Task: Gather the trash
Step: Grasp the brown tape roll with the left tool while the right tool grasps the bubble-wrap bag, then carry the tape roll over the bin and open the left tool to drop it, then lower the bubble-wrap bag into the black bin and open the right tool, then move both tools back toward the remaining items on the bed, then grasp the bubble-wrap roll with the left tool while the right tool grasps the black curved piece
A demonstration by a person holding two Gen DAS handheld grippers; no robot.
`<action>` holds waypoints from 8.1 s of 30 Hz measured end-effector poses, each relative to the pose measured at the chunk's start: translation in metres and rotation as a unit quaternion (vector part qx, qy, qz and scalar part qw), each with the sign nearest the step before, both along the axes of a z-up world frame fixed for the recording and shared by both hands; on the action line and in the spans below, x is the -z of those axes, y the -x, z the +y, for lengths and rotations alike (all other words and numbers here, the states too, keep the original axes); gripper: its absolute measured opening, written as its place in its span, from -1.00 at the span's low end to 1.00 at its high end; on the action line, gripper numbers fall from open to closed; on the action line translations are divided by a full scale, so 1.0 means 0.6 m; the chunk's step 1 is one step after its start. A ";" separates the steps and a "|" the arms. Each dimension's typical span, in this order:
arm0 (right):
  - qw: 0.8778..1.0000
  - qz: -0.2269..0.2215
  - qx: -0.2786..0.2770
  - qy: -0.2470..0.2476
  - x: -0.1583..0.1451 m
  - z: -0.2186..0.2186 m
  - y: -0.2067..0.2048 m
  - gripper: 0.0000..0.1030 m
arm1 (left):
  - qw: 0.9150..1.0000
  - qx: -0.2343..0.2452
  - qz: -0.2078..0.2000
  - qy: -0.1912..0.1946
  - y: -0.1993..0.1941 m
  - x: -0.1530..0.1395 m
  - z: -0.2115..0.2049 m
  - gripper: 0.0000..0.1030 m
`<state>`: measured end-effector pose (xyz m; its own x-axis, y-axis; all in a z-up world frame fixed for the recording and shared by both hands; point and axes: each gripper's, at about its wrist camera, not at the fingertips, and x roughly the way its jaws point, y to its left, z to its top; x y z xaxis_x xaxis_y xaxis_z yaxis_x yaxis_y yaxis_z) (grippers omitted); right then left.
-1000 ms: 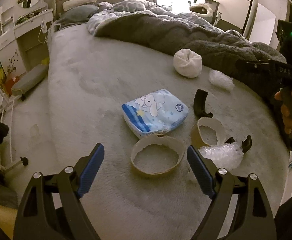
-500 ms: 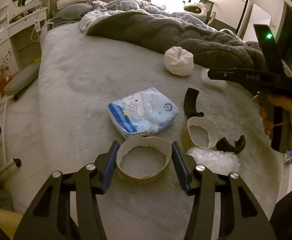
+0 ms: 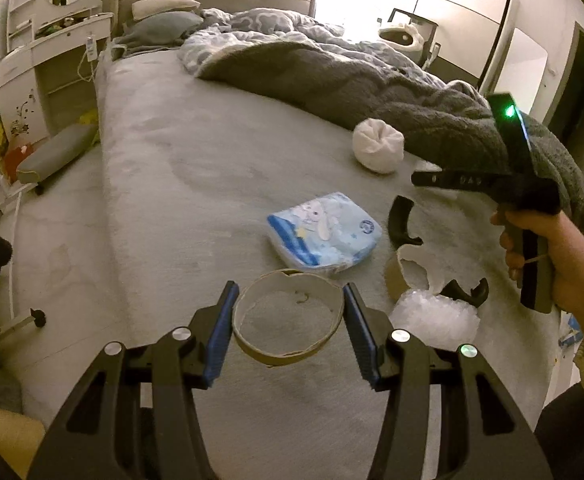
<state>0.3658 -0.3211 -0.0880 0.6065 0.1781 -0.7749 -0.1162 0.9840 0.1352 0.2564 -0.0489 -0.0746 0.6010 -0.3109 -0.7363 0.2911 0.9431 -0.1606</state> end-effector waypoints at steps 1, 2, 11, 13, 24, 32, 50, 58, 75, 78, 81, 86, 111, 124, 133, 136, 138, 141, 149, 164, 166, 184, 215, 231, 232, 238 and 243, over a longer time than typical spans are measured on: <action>1.000 0.000 0.002 0.003 0.001 0.002 -0.001 0.26 | 1.000 -0.003 -0.001 0.001 0.001 -0.003 0.006 0.08; 1.000 -0.001 0.005 0.008 0.000 0.005 -0.001 0.22 | 1.000 -0.004 -0.002 0.002 0.002 -0.005 0.010 0.08; 0.999 -0.016 0.010 0.029 -0.035 0.016 0.016 0.20 | 1.000 -0.028 -0.008 0.007 0.015 -0.030 0.057 0.08; 0.999 -0.024 0.006 0.034 -0.048 0.022 0.020 0.20 | 0.999 -0.034 -0.011 0.009 0.019 -0.037 0.065 0.08; 0.998 -0.046 -0.038 0.016 -0.101 0.065 0.073 0.20 | 0.998 -0.052 -0.015 -0.011 0.052 -0.082 0.067 0.08; 0.997 -0.044 -0.068 -0.004 -0.119 0.089 0.122 0.20 | 0.997 -0.054 -0.029 -0.038 0.097 -0.103 0.059 0.08; 0.987 -0.058 -0.146 -0.029 -0.163 0.168 0.272 0.20 | 0.992 -0.117 -0.042 -0.025 0.200 -0.125 0.116 0.08; 0.983 -0.053 -0.176 -0.016 -0.149 0.221 0.286 0.20 | 0.989 -0.142 -0.010 -0.037 0.193 -0.073 0.159 0.08; 0.969 -0.035 -0.242 -0.017 -0.113 0.355 0.287 0.20 | 0.973 -0.211 0.090 -0.012 0.173 0.083 0.294 0.08; 0.967 -0.027 -0.252 -0.017 -0.102 0.379 0.288 0.20 | 0.970 -0.218 0.104 -0.010 0.178 0.100 0.314 0.08; 0.965 -0.017 -0.260 -0.020 -0.090 0.400 0.285 0.20 | 0.967 -0.220 0.128 -0.010 0.182 0.122 0.332 0.08; 0.961 -0.002 -0.274 -0.024 -0.076 0.444 0.284 0.20 | 0.961 -0.217 0.171 0.005 0.196 0.164 0.350 0.08; 0.940 0.084 -0.331 0.008 0.050 0.627 0.286 0.20 | 0.957 -0.197 0.214 0.022 0.256 0.202 0.417 0.40; 0.932 0.130 -0.337 0.042 0.124 0.674 0.291 0.20 | 0.959 -0.224 0.170 0.033 0.278 0.156 0.458 0.28; 0.921 0.153 -0.351 0.068 0.170 0.692 0.306 0.20 | 0.957 -0.255 0.117 0.067 0.268 0.092 0.485 0.03; 0.919 0.164 -0.351 0.076 0.191 0.693 0.307 0.21 | 0.959 -0.260 0.097 0.061 0.264 0.063 0.486 0.01; 0.916 0.166 -0.355 0.082 0.203 0.694 0.310 0.24 | 0.962 -0.256 0.084 0.051 0.261 0.044 0.481 -0.01; 0.912 0.173 -0.360 0.091 0.219 0.695 0.315 0.28 | 0.965 -0.247 0.069 0.052 0.256 0.019 0.476 -0.01; 0.915 0.164 -0.363 0.064 0.204 0.679 0.325 0.51 | 0.970 -0.235 0.031 0.052 0.238 -0.032 0.457 -0.01; 0.923 0.074 -0.379 -0.006 0.048 0.591 0.347 0.58 | 0.983 -0.164 -0.063 0.055 0.189 -0.159 0.333 0.11; 0.924 0.056 -0.377 -0.006 0.031 0.566 0.350 0.58 | 0.983 -0.158 -0.080 0.046 0.189 -0.175 0.318 0.12; 0.950 -0.057 -0.305 -0.009 -0.077 0.345 0.321 0.58 | 0.987 -0.115 -0.111 0.034 0.125 -0.181 0.177 0.56; 0.953 -0.068 -0.293 0.024 -0.041 0.094 0.267 0.58 | 0.998 0.035 -0.050 -0.035 0.071 -0.072 -0.100 0.80; 0.950 -0.061 -0.307 0.021 -0.016 0.064 0.270 0.57 | 0.996 0.064 0.004 -0.064 0.045 0.002 -0.178 0.80; 0.949 -0.062 -0.308 0.021 -0.015 0.063 0.269 0.57 | 0.996 0.066 0.006 -0.064 0.044 0.005 -0.181 0.80; 0.949 -0.051 -0.311 0.019 -0.001 0.063 0.259 0.57 | 0.996 0.066 0.032 -0.044 0.033 0.018 -0.184 0.57; 0.947 -0.051 -0.317 0.017 -0.001 0.072 0.257 0.57 | 0.996 0.063 0.043 -0.049 0.029 0.028 -0.181 0.32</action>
<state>0.2114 -0.2777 -0.0876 0.4579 0.5072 -0.7301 -0.6954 0.7160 0.0613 0.2392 -0.1574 -0.0912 0.4947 -0.3040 -0.8142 0.3962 0.9127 -0.1000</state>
